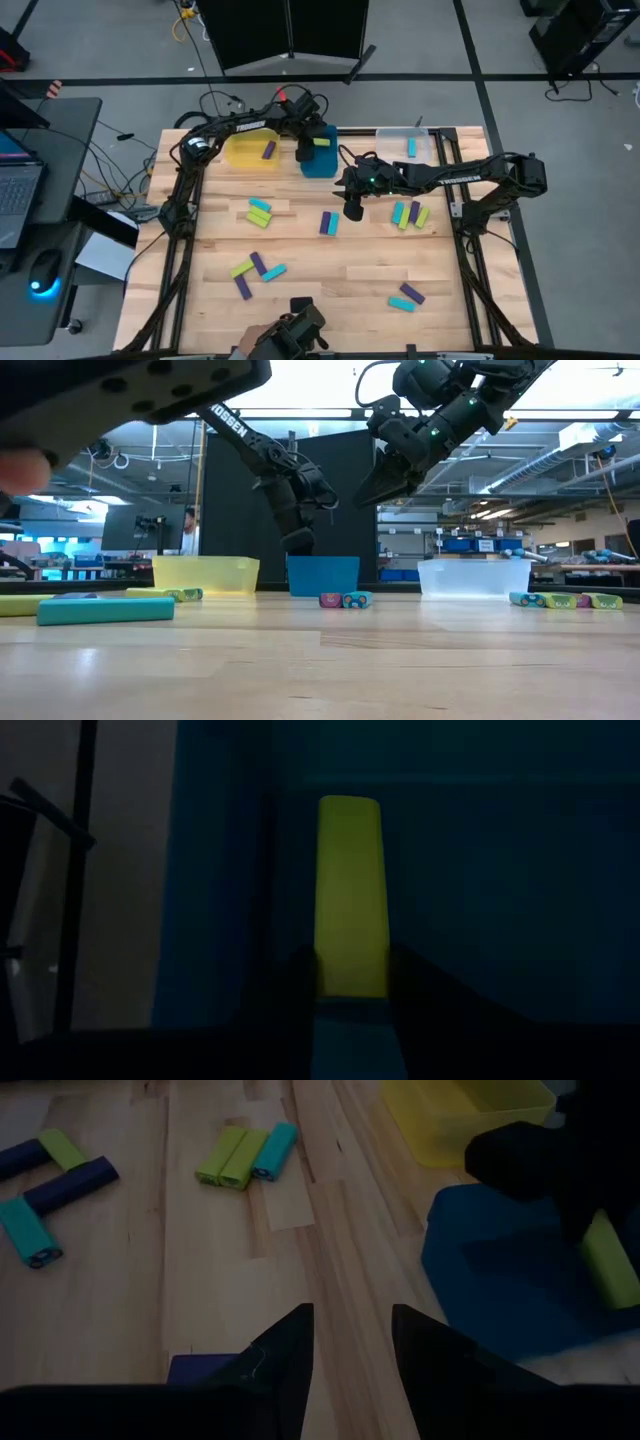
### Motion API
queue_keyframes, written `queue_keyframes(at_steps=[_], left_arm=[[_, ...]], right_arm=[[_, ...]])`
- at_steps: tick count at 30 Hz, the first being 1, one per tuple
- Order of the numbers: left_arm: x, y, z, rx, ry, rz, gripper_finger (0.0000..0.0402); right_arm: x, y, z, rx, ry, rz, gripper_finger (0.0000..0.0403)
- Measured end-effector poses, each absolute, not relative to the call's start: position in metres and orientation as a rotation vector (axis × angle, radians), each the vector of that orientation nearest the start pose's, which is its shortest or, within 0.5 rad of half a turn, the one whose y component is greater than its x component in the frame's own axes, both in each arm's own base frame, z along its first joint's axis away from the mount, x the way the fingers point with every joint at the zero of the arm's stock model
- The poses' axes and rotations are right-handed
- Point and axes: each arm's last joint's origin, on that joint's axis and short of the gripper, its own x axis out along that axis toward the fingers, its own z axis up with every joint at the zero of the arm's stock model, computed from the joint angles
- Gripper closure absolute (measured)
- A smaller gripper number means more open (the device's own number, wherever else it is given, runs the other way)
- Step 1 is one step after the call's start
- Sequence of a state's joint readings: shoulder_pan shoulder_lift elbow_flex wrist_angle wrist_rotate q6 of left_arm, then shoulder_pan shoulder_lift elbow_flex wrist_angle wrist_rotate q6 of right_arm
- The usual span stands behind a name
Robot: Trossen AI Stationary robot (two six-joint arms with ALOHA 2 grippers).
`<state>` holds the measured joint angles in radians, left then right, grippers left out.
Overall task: Sort blocks
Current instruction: Put the green block into the blue bin, then put the blue block into the transparent bin
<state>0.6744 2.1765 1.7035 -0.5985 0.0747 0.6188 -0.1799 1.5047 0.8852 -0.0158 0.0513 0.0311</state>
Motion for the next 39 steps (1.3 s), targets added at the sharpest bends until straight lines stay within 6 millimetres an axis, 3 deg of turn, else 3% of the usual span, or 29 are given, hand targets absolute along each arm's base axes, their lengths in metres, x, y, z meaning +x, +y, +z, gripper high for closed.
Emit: queue_keyframes(at_steps=[12,20,26,33,39], left_arm=[[0.362,0.287,0.178,0.154,1.119,0.209,0.0296],[0.363,0.287,0.178,0.147,1.116,0.223,0.0223],[0.366,0.29,0.192,0.164,1.088,0.25,0.0213],[0.365,0.286,0.226,0.098,0.877,0.215,0.0275],[0.356,0.277,0.23,0.056,0.69,0.217,0.0364]], right_arm=[[0.309,-0.058,0.217,0.071,0.628,-0.233,0.0254],[0.31,-0.058,0.216,0.071,0.628,-0.233,0.0254],[0.311,-0.058,0.218,0.068,0.609,-0.238,0.0251],[0.31,-0.058,0.218,0.056,0.611,-0.241,0.0253],[0.308,-0.059,0.215,0.004,0.653,-0.272,0.029]])
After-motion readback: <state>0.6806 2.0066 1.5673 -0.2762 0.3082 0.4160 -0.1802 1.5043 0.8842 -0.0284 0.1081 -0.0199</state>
